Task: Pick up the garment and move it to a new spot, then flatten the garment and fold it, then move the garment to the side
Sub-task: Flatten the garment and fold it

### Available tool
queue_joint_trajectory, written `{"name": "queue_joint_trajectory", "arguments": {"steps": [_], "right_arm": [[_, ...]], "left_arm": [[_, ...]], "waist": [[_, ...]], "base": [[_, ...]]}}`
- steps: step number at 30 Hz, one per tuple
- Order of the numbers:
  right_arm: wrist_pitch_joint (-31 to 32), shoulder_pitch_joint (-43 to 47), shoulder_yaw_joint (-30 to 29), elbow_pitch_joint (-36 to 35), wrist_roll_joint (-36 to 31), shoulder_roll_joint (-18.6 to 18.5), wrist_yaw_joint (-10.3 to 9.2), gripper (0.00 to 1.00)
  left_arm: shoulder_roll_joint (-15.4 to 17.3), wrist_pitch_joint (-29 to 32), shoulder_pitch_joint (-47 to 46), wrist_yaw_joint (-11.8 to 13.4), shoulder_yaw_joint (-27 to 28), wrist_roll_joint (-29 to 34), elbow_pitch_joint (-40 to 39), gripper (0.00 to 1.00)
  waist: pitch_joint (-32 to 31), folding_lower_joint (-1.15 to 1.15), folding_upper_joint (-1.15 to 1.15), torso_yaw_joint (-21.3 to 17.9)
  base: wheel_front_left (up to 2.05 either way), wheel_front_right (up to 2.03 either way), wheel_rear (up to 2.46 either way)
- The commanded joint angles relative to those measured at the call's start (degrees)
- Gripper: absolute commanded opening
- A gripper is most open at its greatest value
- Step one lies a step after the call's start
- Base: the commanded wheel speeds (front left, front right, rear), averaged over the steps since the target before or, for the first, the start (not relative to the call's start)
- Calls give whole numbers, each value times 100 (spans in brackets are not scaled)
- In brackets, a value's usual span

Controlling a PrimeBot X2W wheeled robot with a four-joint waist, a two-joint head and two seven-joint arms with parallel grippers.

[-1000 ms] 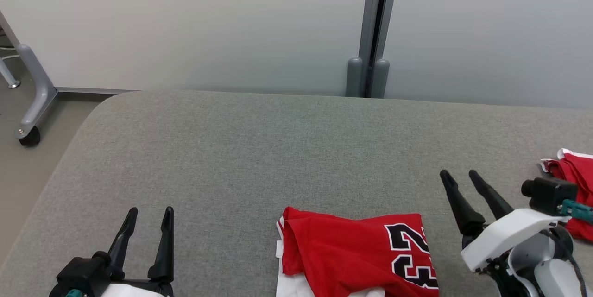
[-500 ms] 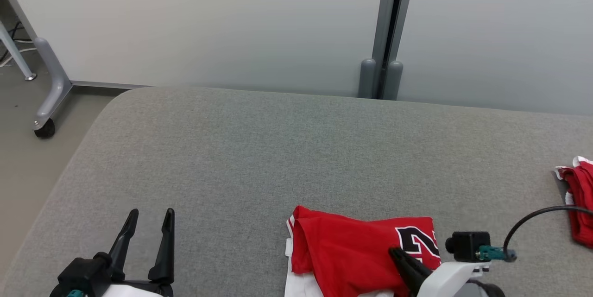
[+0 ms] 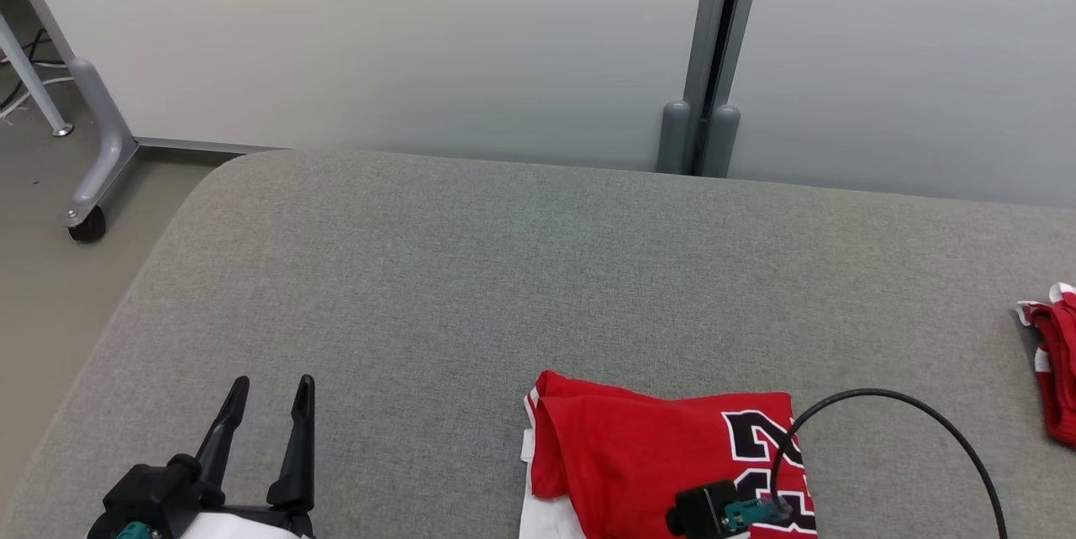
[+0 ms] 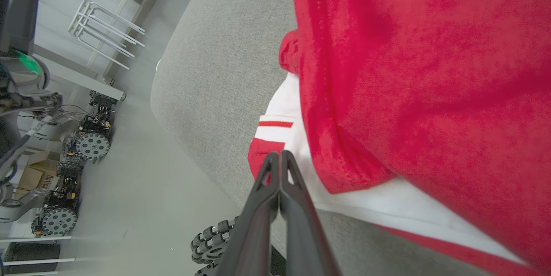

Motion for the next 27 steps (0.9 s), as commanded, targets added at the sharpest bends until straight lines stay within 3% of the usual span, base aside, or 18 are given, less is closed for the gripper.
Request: {"name": "queue_joint_trajectory", "arguments": {"steps": [1, 7, 12, 13, 15, 16, 27], "right_arm": [[-54, -81, 67, -51, 81, -17, 4, 0], [-359, -324, 331, -426, 510, -259, 3, 0], [-639, -522, 147, -865, 709, -612, 4, 0], [-686, -550, 60, -935, 717, -706, 3, 5], [-779, -597, -138, -1091, 631, -896, 3, 46], [-816, -616, -260, -1148, 589, -990, 3, 100], [-1642, -627, -1633, -1590, -69, -1519, 3, 100]], "left_arm": [[30, -16, -94, 17, 7, -9, 0, 100], [33, -20, -55, 51, 20, -10, -36, 100], [28, -23, -18, 72, 28, 7, -82, 100], [29, -23, -8, 74, 33, 8, -91, 100], [33, -22, 11, 85, 40, 10, -109, 100], [32, -20, 15, 94, 44, 12, -119, 100], [-22, -28, -41, 99, 134, 89, -294, 100]], "waist": [[0, 0, 0, -10], [-18, 0, 0, -92], [-43, 0, 0, -200], [-49, 0, 0, -229], [-57, 0, 0, -280], [-60, 0, 0, -305], [-31, 0, 0, -509]], "base": [[0, 0, 0], [0, 0, 0], [0, 0, 0], [0, 0, 0], [0, 0, 0], [0, 0, 0], [0, 0, 0]]}}
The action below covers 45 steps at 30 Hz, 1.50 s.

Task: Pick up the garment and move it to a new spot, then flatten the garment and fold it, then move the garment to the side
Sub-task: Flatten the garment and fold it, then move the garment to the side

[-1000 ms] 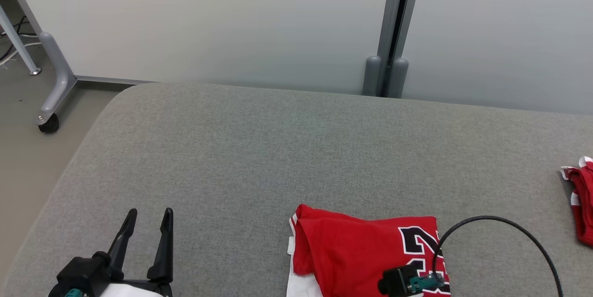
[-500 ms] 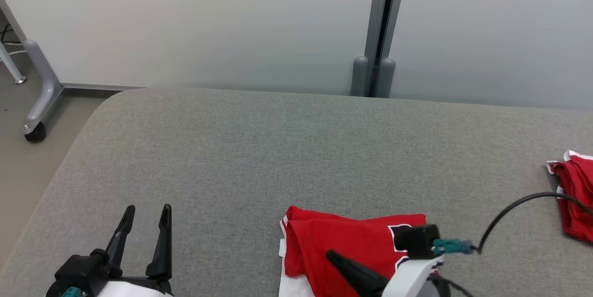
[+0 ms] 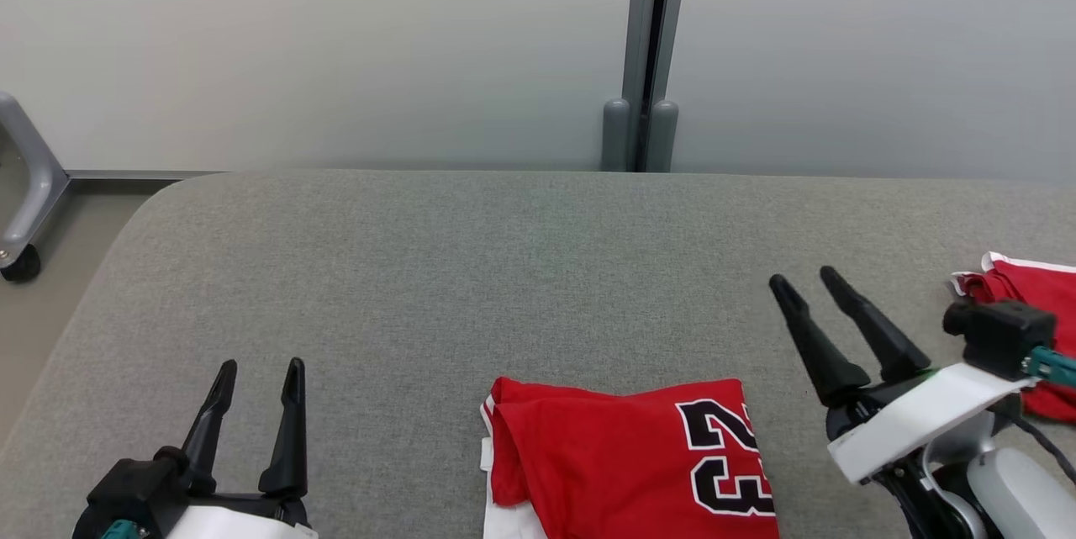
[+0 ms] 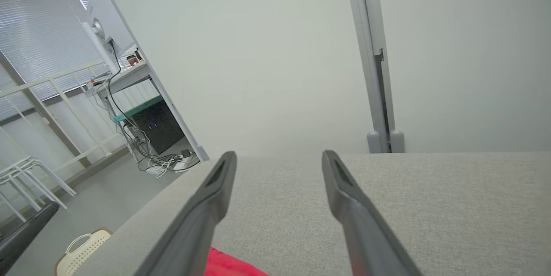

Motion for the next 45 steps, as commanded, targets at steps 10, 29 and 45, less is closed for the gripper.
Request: {"name": "queue_joint_trajectory", "arguments": {"steps": [10, 29, 45], "right_arm": [[-754, 492, -1048, 453, -963, 164, 3, 100], [-1060, 586, -1187, 1596, -1436, 512, 3, 100], [360, 90, -189, 2382, -773, 651, 3, 100]], "left_arm": [[-255, -14, 1, -83, 340, 328, -204, 100], [-806, -14, 42, -579, 809, 894, 2, 100], [-925, -15, -25, -712, 889, 1050, 36, 100]], "waist": [[46, 0, 0, -152], [-21, 0, 0, -200], [22, 0, 0, 21]], "base": [[0, 0, 0], [0, 0, 0], [0, 0, 0]]}}
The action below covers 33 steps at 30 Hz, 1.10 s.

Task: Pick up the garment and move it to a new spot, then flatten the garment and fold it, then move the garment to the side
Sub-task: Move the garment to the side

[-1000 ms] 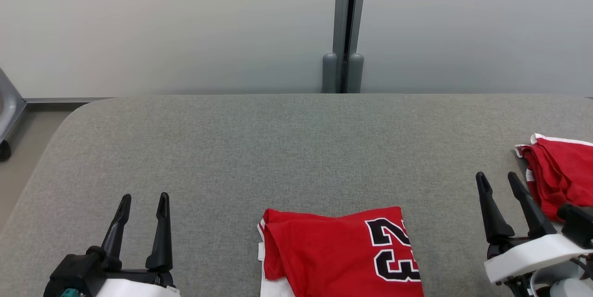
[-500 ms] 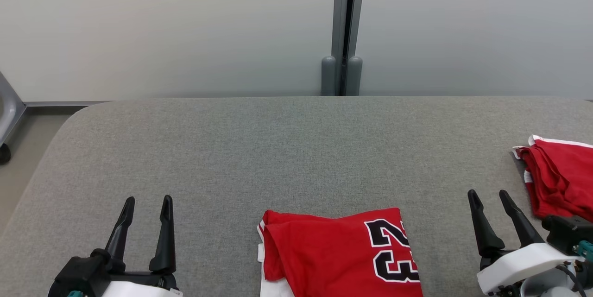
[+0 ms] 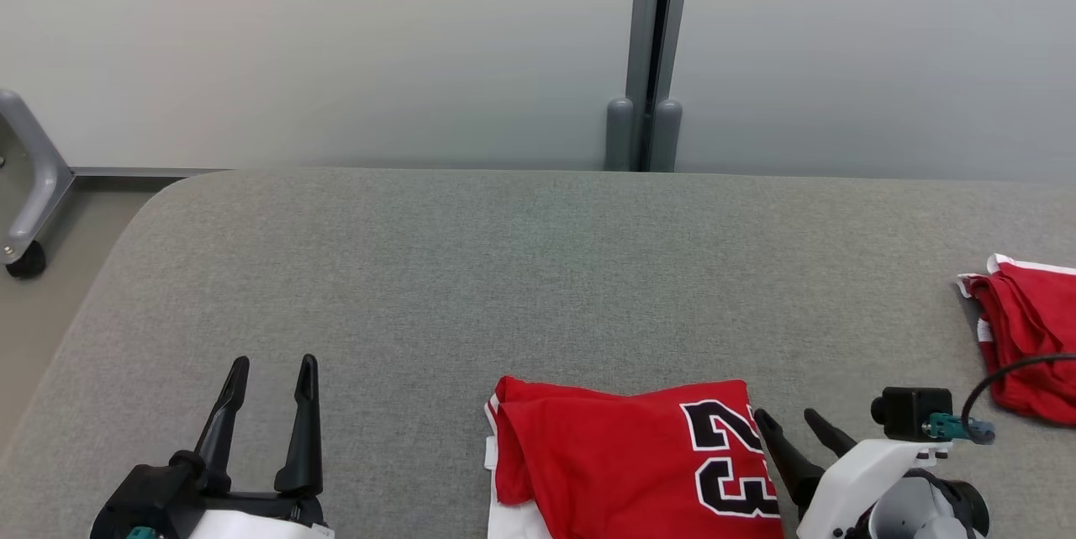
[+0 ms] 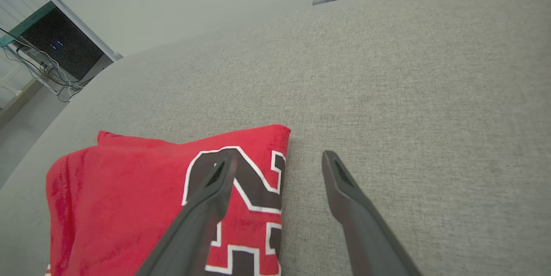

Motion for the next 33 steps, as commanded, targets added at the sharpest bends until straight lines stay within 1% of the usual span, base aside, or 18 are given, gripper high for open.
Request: {"name": "queue_joint_trajectory", "arguments": {"steps": [1, 4, 8, 11, 13, 15, 16, 17, 18, 22, 26, 29, 33], "right_arm": [[89, -71, 8, 85, 65, -15, 2, 100], [437, -122, 37, 446, 190, 54, 2, 100], [628, -97, -12, 843, 301, 162, 2, 100], [813, -5, 35, 994, 558, 304, 2, 100], [926, 30, 103, 1041, 694, 311, 2, 100], [893, 26, 156, 1055, 779, 317, 2, 100], [831, 10, 174, 1037, 805, 315, 2, 80], [770, -17, 191, 1022, 833, 308, 2, 23], [708, -43, 205, 1012, 861, 296, 2, 0], [410, -188, 272, 909, 878, 187, 2, 0], [210, -341, 349, 794, 886, 18, 2, 0], [122, -475, 390, 678, 874, -140, 2, 0], [123, -629, 422, 534, 815, -350, 2, 0]], "left_arm": [[1, -5, -66, -31, 16, 40, 2, 100], [-5, -5, -73, -39, 0, 45, 30, 100], [-4, -5, -76, -71, -2, 33, 83, 100], [14, -5, -77, -90, 4, 27, 112, 100], [11, -5, -72, -88, -8, 36, 123, 100], [12, -5, -86, -94, -15, 45, 134, 100], [16, -5, -91, -97, -12, 49, 140, 100], [16, -5, -98, -94, -12, 49, 142, 100], [13, -5, -100, -90, -16, 53, 142, 100], [10, -5, -118, -101, -23, 58, 135, 100], [-2, -5, -146, -113, -89, 75, 89, 100], [-17, -5, -181, -120, -181, 86, 46, 100], [-36, -4, -262, -131, -324, 86, 19, 100]], "waist": [[3, 0, 0, 54], [1, 0, 0, 181], [1, 0, 0, 343], [4, 0, 0, 425], [6, 0, 0, 458], [7, 0, 0, 477], [8, 0, 0, 479], [8, 0, 0, 477], [6, 0, 0, 472], [-4, 0, 0, 402], [-21, 0, 0, 245], [-32, 0, 0, 58], [-13, 0, 0, -285]], "base": [[0, 0, 0], [0, 0, 0], [0, 0, 0], [0, 0, 0], [0, 0, 0], [0, 0, 0], [0, 0, 0], [0, 0, 0], [0, 0, 0], [0, 0, 0], [0, 0, 0], [0, 0, 0], [0, 0, 0]]}}
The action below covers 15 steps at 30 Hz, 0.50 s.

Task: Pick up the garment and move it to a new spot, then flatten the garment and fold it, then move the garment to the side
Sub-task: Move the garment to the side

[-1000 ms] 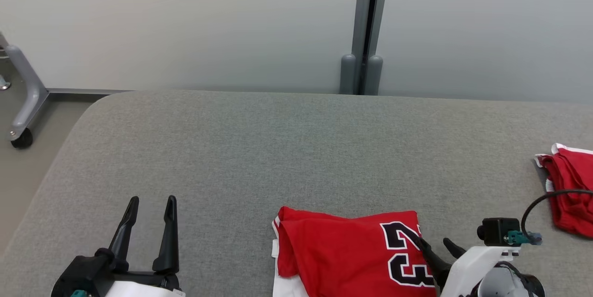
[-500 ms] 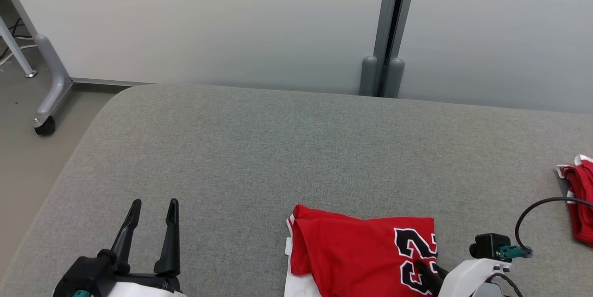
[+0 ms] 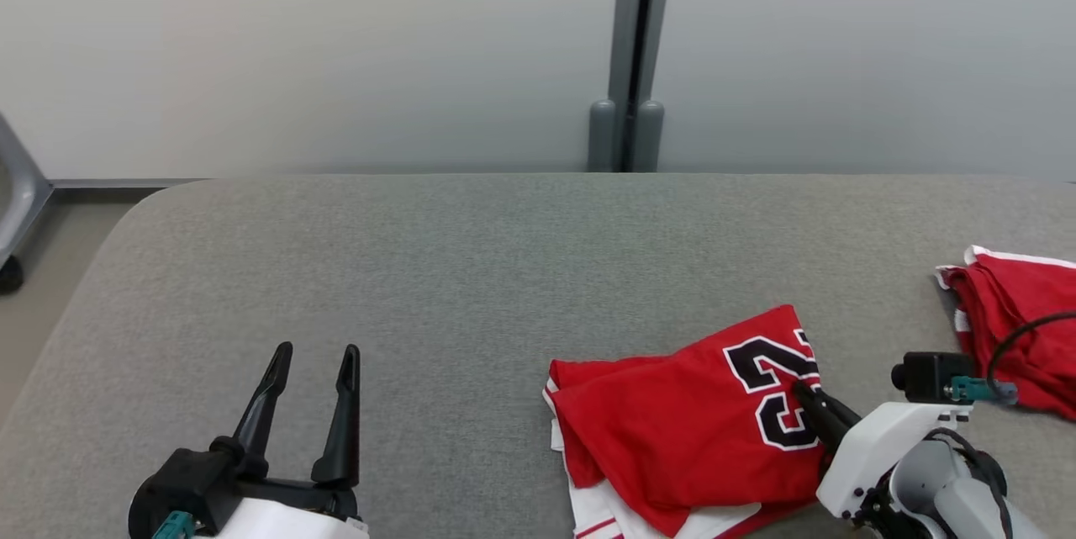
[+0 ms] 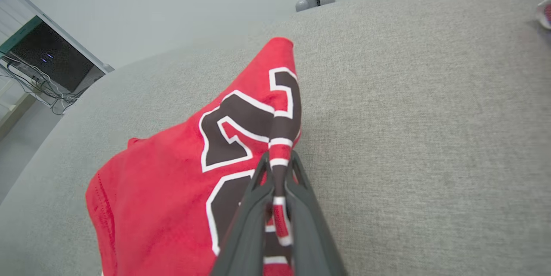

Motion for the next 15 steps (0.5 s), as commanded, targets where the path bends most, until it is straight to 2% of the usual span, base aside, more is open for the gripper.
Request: {"name": "queue_joint_trajectory", "arguments": {"steps": [1, 4, 5, 15], "right_arm": [[-25, -120, -11, -93, -69, -140, 2, 0], [-71, -193, -59, -237, -89, -224, 2, 0], [-71, -193, -59, -237, -89, -224, 2, 0], [-66, -326, -156, -612, -212, -280, 2, 0]], "left_arm": [[0, -3, -131, -31, -69, 39, -33, 100], [-19, 0, -174, -37, -191, 20, -28, 100], [-19, 0, -174, -37, -191, 20, -28, 100], [-45, 0, -482, -42, -426, 41, 15, 100]], "waist": [[33, 0, 0, -344], [99, 0, 0, -658], [99, 0, 0, -658], [399, 0, 0, -1744]], "base": [[0, 0, 0], [0, 0, 0], [0, 0, 0], [0, 0, 0]]}}
